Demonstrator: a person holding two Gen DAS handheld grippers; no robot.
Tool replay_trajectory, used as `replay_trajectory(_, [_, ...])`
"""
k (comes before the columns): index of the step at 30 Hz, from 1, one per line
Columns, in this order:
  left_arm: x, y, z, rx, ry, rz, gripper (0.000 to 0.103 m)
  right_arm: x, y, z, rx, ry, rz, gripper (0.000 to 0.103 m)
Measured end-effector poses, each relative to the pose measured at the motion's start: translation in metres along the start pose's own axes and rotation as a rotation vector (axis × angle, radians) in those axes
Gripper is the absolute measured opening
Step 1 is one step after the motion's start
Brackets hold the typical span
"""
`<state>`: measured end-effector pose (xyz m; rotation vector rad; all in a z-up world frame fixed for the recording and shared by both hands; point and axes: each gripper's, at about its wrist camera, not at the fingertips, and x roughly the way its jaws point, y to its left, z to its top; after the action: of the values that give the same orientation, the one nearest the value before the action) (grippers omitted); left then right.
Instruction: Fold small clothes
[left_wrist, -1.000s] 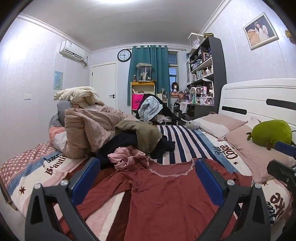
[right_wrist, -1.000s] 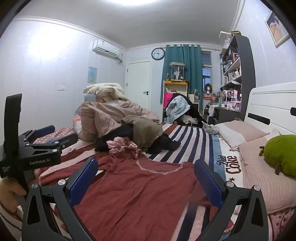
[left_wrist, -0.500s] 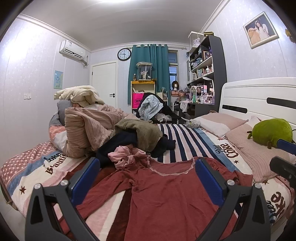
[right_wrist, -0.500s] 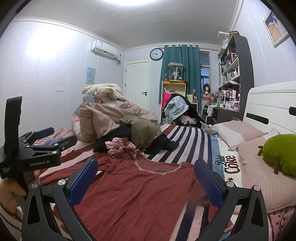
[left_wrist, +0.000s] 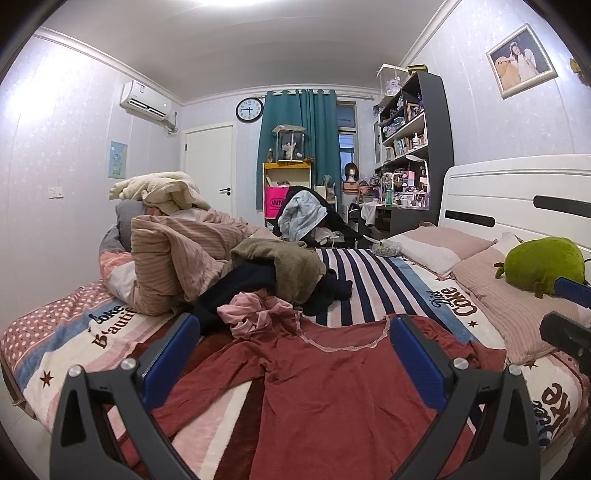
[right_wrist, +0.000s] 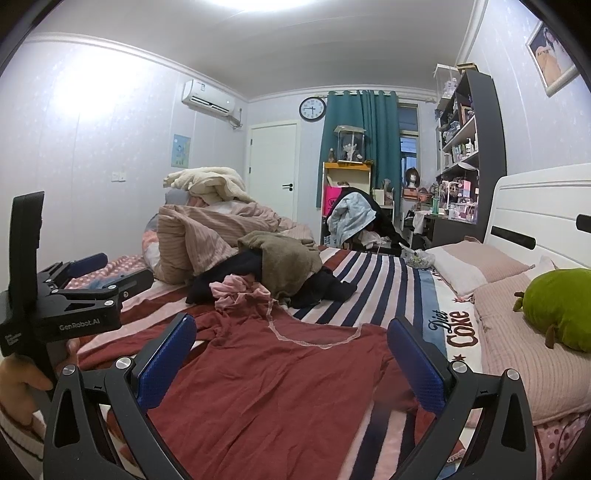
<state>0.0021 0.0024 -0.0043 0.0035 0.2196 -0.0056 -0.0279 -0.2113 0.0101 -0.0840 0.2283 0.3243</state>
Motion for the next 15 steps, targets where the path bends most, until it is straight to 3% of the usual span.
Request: replay_trajectory(15, [0.0009, 0.0040, -0.0002, -0.005, 0.004, 0.000, 0.102, -0.0004, -0.0007, -0.0003, 0.000, 0.001, 0.001, 0.103])
